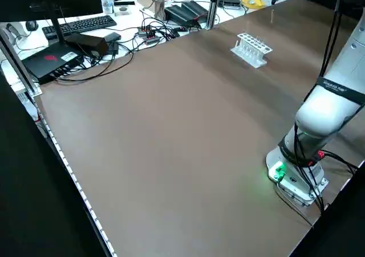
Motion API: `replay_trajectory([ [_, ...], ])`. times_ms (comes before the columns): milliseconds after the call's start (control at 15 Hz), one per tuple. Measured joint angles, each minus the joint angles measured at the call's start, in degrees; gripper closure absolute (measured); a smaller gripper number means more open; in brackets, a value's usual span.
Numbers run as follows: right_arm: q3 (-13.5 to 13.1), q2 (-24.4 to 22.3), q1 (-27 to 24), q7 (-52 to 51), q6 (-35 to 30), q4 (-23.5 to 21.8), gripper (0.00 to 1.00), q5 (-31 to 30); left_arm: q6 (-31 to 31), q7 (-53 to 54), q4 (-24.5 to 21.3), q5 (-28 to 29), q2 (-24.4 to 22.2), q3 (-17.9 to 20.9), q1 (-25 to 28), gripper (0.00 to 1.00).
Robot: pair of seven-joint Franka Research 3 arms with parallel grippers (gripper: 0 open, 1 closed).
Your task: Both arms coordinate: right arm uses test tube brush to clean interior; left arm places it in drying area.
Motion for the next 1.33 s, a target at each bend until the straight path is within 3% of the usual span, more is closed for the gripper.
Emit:
replay_trajectory([
  [600,0.62,1.58,2.33,-6.94,2.45,0.09,0.98,14.25,0.10,0.00,-0.04,0.00,0.00,0.00,0.09,0.00],
  [867,0.70,2.15,4.44,-18.39,6.43,0.21,0.98,25.05,0.13,0.00,-0.05,0.00,0.01,0.00,0.16,0.00],
  [1333,0.70,3.27,7.79,-24.38,12.53,0.27,0.98,29.53,0.22,0.00,-0.12,0.00,0.31,0.00,0.16,0.00],
])
